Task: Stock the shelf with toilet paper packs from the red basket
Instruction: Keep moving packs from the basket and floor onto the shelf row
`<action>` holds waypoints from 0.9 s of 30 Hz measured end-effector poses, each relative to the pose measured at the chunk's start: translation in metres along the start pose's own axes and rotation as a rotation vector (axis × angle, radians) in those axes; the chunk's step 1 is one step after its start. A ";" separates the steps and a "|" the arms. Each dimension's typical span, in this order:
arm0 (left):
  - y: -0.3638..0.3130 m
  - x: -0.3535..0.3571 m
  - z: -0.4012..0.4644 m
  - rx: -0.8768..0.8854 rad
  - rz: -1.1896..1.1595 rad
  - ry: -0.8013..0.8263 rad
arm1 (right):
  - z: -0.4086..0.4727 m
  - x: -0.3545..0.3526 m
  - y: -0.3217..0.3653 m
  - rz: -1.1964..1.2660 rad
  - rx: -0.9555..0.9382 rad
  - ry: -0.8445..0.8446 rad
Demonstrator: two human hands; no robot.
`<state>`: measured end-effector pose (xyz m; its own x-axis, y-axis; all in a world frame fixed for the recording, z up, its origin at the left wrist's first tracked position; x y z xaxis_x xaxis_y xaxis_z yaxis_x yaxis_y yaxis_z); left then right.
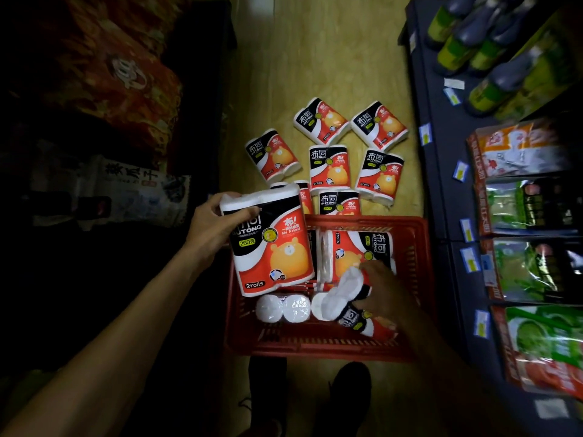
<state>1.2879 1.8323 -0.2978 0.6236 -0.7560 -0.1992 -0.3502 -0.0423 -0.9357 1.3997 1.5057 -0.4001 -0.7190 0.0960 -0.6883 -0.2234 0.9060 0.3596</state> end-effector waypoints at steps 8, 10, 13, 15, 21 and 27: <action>-0.036 0.003 -0.005 0.026 0.007 0.036 | -0.024 -0.122 -0.031 0.876 0.226 -0.299; -0.048 0.005 -0.006 0.035 0.004 0.047 | -0.027 -0.147 -0.023 0.982 0.201 -0.323; -0.066 0.009 -0.006 0.059 0.003 0.058 | -0.031 -0.171 -0.011 1.089 0.168 -0.316; -0.077 0.012 -0.006 0.073 0.002 0.053 | -0.034 -0.179 -0.009 1.136 0.157 -0.292; -0.107 0.024 -0.008 0.093 0.004 0.039 | -0.055 -0.201 -0.017 1.186 0.186 -0.311; -0.189 0.038 -0.027 0.132 0.026 0.089 | -0.112 -0.267 -0.013 1.206 0.200 -0.348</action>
<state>1.3592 1.7939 -0.1204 0.5492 -0.8108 -0.2023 -0.2669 0.0592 -0.9619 1.5212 1.4220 -0.1501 -0.1795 0.9750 -0.1313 0.5744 0.2122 0.7906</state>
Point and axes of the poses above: each hand's wrist, its own z-axis towards the middle knuckle, its own x-axis out of the palm, y = z × x, the point moved 10 cm from there along z, towards the middle knuckle, and after that the axes turned 14 degrees about x, right-handed, at the moved point
